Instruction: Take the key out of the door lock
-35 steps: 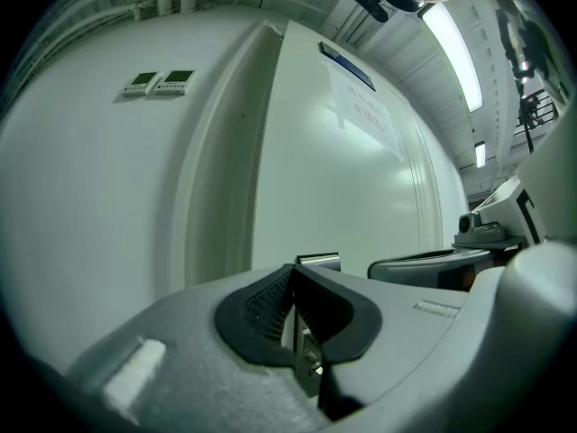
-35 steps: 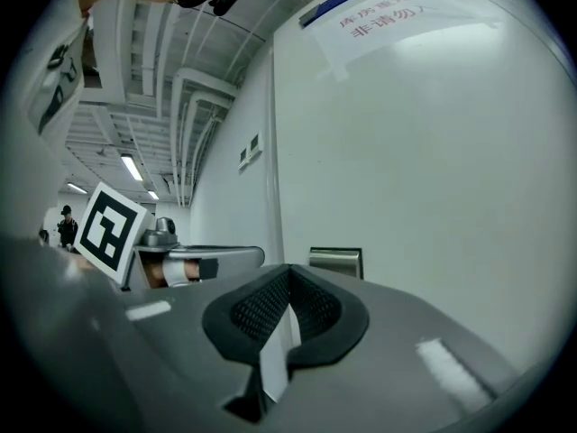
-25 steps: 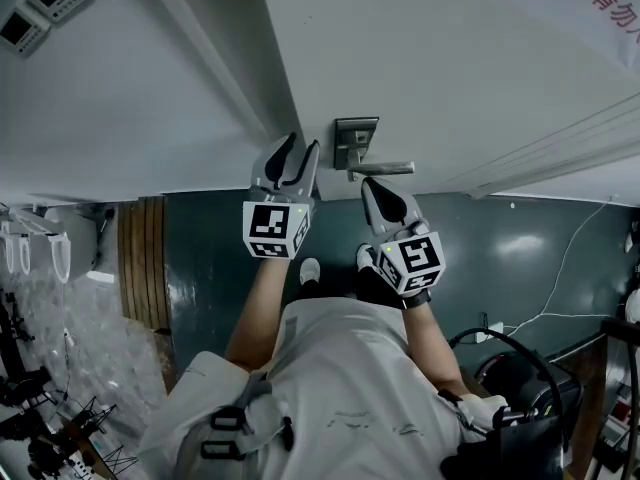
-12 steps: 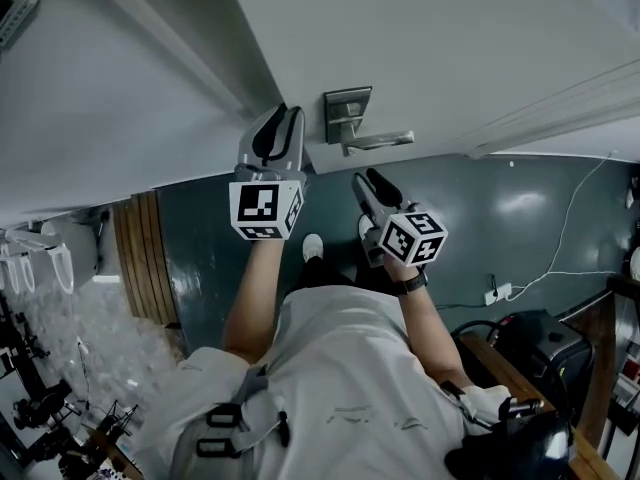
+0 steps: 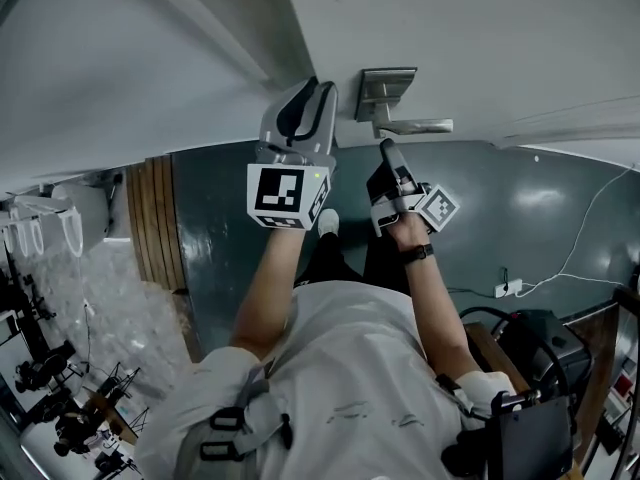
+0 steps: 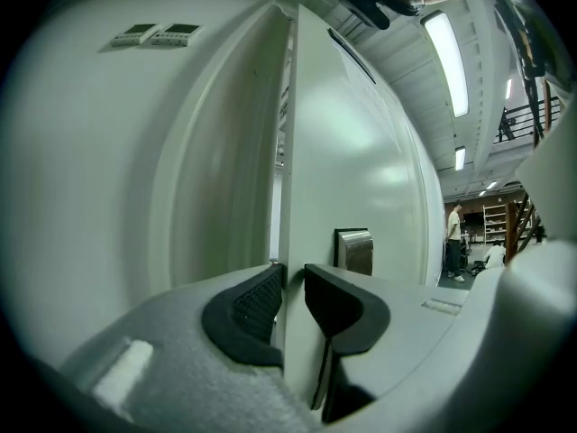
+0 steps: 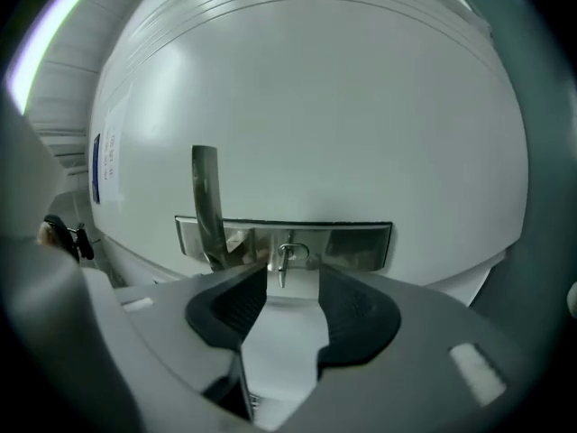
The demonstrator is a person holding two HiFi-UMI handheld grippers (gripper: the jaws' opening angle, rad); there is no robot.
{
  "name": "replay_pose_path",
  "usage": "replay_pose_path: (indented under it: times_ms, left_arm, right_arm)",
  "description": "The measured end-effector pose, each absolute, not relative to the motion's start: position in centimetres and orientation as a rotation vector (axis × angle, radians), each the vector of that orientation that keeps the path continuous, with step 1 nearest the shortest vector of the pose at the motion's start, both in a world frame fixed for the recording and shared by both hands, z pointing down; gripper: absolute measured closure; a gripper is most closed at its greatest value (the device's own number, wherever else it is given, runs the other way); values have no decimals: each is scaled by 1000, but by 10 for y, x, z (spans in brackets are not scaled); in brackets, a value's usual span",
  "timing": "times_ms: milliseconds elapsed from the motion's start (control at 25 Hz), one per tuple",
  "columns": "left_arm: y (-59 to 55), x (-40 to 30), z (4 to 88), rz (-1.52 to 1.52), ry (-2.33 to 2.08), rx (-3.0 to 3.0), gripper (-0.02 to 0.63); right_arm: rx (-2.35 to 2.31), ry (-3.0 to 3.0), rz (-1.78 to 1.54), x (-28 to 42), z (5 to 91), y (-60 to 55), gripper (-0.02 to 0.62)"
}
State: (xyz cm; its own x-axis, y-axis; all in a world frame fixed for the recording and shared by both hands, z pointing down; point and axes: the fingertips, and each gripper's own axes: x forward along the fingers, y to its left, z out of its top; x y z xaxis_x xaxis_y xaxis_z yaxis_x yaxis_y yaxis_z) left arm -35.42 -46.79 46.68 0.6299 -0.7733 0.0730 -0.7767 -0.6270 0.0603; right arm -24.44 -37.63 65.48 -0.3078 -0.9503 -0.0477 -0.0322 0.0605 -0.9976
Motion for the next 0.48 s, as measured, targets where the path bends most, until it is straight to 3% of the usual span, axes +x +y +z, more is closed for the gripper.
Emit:
replay_pose_path:
  times_ms: [400, 480]
  left_arm:
    - [-468, -355, 466, 35, -1291, 2756, 525]
    - [-468, -356, 465, 29, -1295, 2754, 525]
  right_arm:
    - [-963, 1438, -1326, -256, 649, -402, 482]
    - [-944, 1436, -1300, -257, 640, -404, 550]
